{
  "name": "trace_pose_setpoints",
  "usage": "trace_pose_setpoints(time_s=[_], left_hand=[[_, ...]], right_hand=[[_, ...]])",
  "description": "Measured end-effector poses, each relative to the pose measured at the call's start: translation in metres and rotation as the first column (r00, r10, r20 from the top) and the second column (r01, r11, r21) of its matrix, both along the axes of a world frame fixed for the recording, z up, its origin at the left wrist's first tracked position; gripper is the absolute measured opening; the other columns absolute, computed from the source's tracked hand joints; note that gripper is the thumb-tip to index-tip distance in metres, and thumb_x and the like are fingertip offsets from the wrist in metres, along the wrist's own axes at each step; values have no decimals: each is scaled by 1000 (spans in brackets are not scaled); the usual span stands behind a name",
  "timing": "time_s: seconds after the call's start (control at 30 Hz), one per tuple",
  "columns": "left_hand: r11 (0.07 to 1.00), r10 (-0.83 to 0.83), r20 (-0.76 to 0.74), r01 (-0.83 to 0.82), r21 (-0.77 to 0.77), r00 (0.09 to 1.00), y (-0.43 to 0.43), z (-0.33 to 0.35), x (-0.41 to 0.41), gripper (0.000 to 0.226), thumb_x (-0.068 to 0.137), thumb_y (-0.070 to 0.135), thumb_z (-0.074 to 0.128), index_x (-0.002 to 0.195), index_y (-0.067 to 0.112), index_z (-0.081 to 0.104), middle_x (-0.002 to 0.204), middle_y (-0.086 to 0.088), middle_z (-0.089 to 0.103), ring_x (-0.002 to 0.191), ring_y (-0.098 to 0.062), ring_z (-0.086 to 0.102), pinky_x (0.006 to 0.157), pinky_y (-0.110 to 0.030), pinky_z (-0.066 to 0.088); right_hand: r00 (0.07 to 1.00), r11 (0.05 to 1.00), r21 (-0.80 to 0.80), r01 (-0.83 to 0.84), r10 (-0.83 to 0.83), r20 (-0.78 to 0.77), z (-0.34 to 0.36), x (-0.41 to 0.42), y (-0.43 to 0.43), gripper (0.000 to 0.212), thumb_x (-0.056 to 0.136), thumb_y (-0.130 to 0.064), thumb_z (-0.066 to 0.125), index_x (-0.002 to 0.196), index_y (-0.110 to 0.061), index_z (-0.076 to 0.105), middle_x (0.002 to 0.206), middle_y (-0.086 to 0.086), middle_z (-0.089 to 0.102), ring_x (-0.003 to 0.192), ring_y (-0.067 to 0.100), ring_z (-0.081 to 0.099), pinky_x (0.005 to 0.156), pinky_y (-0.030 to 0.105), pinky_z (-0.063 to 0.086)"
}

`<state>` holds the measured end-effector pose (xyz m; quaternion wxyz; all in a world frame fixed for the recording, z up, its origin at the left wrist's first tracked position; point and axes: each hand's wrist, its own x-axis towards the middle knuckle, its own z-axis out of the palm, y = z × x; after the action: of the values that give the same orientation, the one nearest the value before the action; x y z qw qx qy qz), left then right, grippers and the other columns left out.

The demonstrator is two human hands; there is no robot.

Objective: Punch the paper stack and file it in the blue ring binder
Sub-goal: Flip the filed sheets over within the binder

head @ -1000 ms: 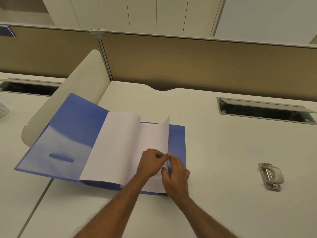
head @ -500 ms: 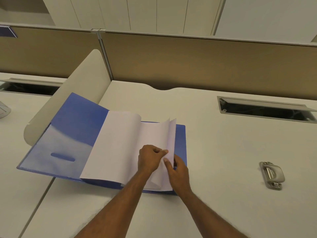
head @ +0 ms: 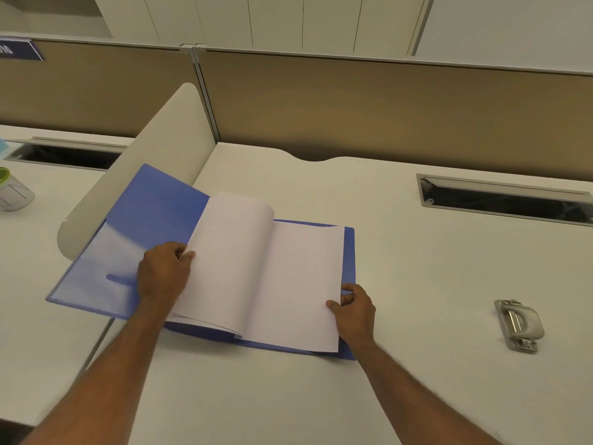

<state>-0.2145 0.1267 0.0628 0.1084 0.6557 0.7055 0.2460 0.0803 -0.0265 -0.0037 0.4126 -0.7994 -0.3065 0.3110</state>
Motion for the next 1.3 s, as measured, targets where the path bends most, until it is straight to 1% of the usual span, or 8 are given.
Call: trace_pose_setpoints(time_s=[0.37, 0.57, 0.73, 0.87, 0.97, 1.1, 1.2, 1.3], left_hand=[[994, -94, -304, 106, 25, 948, 5, -17, -8, 32, 78, 4, 72, 109, 2, 64, 107, -20, 57, 90, -38, 59, 74, -47, 52], [959, -282, 63, 282, -2, 957, -17, -6, 60, 20, 82, 15, 69, 102, 9, 67, 99, -10, 64, 80, -22, 60, 75, -34, 49], [849, -370, 269, 441, -291, 889, -58, -20, 152, 27, 82, 40, 68, 83, 13, 73, 84, -1, 73, 73, -13, 64, 74, -28, 54], [807, -321, 334, 440, -394, 887, -76, -35, 187, 41, 84, 51, 61, 92, 12, 73, 89, -2, 72, 74, -14, 62, 73, -26, 51], [814, -304, 326, 422, -399, 895, -82, -40, 195, 39, 86, 48, 60, 97, 13, 73, 92, -3, 73, 72, -12, 60, 72, -23, 48], [826, -271, 331, 395, -403, 904, -82, -43, 198, 29, 90, 35, 60, 92, 10, 74, 86, -8, 73, 65, -12, 60, 74, -25, 53], [850, -206, 332, 337, -406, 921, -80, -42, 200, 28, 89, 32, 61, 86, 7, 74, 79, -9, 72, 61, -14, 58, 68, -25, 51], [859, -142, 331, 283, -427, 933, -78, -43, 202, 27, 90, 30, 60, 86, 6, 72, 75, -9, 67, 62, -15, 57, 68, -26, 50]], right_hand=[[1000, 1000, -8, 12, -12, -20, -5, -1, 1, 39, 78, -10, 76, 113, -9, 58, 102, 10, 70, 83, 21, 61, 79, 25, 47], [1000, 1000, 10, 22, -22, -7, 0, -2, 1, 37, 78, -15, 77, 111, -12, 60, 97, 7, 70, 85, 23, 65, 86, 36, 55], [998, 996, 76, -55, 57, -21, 10, -6, 3, 32, 87, -18, 66, 118, -15, 58, 103, -1, 65, 85, 13, 60, 70, 10, 44], [990, 989, 141, -48, 66, -124, 7, -6, 1, 29, 98, -12, 44, 121, -11, 62, 117, 4, 66, 99, 14, 61, 76, 9, 50], [984, 987, 150, -54, 78, -159, 0, -6, 0, 31, 100, -12, 41, 122, -9, 62, 122, 9, 66, 108, 22, 62, 95, 27, 52], [978, 986, 146, -78, 104, -179, -5, -5, 1, 30, 99, -15, 43, 122, -12, 62, 121, 8, 66, 108, 25, 64, 98, 44, 52], [978, 987, 147, -64, 92, -187, -5, -8, 3, 36, 97, -32, 46, 124, -12, 61, 119, 10, 67, 106, 26, 64, 98, 46, 52], [982, 987, 151, -49, 75, -174, -11, -10, 3, 77, 77, -73, 43, 125, -15, 60, 119, 9, 67, 105, 25, 64, 98, 45, 52]])
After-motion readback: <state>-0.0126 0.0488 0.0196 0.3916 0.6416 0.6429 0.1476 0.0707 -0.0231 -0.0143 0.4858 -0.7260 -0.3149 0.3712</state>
